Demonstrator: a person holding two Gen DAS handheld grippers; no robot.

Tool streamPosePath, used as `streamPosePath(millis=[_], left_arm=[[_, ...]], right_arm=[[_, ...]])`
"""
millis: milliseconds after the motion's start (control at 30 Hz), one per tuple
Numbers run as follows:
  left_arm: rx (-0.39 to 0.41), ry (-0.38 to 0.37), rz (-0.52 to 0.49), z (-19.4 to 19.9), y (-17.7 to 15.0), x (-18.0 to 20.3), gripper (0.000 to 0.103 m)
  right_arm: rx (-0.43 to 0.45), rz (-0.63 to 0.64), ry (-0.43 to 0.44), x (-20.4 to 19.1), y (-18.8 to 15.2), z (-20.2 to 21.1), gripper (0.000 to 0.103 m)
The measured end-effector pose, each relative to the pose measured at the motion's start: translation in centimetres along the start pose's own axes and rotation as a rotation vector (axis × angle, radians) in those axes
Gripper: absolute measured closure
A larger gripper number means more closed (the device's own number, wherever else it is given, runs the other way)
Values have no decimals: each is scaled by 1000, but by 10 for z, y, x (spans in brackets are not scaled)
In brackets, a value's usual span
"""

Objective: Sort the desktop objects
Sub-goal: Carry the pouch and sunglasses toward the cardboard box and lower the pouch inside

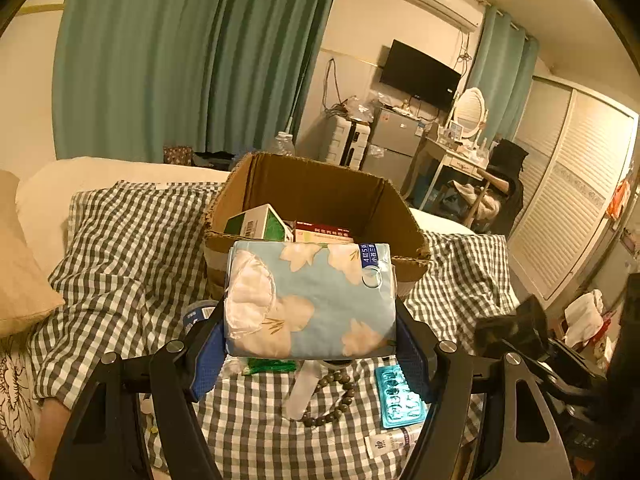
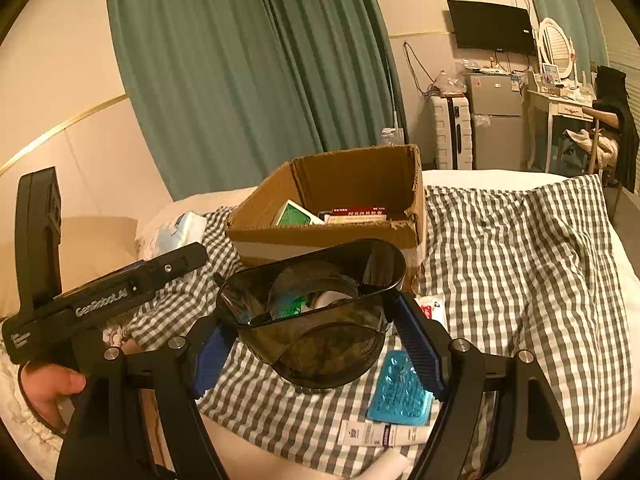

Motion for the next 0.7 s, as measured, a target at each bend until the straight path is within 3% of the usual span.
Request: streamPosePath(millis=[167, 300, 533, 700], left_arm=[[-12, -16, 15, 0, -4, 7, 29], [-27, -47, 96, -6, -7, -6, 29], [-37, -35, 104, -14, -10, -18, 29], [-30, 15, 78, -14, -3, -29, 29]], right_arm=[[-18, -73, 83, 3, 17, -27, 27], [-91, -176, 260, 1, 6, -54, 27], [-247, -23, 152, -19, -44, -92, 27], [-202, -76, 138, -1, -31, -75, 27]])
Point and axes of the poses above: each gripper's, at about its wrist camera, not at the fingertips, and z roughly against the way its jaws point, x to its right, y to its top, the point moved 7 cm from there along -z, roughly the way its jaws point, and after that the axes turned 9 degrees about -x, right-handed, at the moved point
